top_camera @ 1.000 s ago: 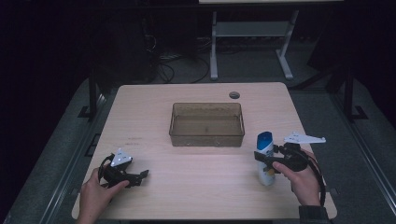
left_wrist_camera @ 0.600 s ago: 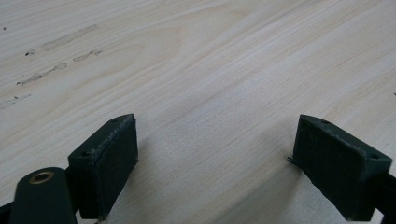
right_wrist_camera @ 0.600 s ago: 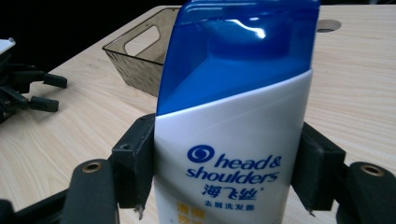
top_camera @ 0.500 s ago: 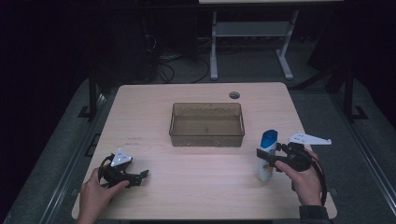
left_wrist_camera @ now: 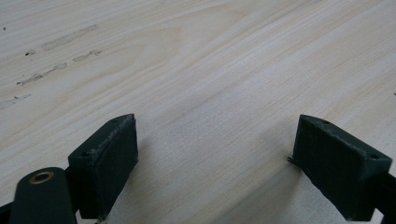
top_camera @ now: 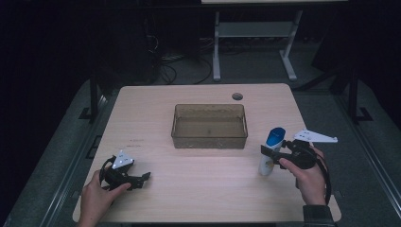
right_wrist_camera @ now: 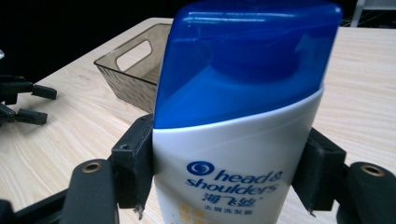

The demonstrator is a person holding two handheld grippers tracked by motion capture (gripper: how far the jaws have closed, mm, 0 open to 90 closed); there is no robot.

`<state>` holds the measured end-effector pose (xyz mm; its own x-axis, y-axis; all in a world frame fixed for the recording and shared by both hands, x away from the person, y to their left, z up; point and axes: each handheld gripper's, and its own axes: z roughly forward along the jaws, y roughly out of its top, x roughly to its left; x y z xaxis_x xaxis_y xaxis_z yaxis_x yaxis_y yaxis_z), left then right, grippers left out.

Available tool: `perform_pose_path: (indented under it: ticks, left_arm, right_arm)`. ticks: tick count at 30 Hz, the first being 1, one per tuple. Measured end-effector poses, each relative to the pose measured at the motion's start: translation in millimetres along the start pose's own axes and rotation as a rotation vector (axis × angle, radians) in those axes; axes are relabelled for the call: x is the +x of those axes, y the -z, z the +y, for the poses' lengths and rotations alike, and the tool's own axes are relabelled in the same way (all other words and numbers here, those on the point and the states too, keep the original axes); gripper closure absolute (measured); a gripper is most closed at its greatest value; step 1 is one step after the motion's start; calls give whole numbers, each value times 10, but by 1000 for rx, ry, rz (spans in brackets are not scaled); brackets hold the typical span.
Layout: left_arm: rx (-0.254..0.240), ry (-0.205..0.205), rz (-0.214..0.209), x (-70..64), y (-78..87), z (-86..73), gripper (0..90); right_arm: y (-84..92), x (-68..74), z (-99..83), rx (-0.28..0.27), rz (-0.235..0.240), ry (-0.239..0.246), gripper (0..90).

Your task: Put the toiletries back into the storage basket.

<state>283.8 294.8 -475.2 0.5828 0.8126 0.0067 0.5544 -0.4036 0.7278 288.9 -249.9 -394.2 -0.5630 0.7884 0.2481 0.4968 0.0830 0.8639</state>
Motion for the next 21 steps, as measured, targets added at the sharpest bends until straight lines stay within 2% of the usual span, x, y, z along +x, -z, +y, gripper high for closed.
perform_pose_path:
  ticks: [21]
  left_arm:
    - [-2,3,0,-2,-1,0,129]
  right_arm:
    - [-104,-8,302,-43,-15,24,324]
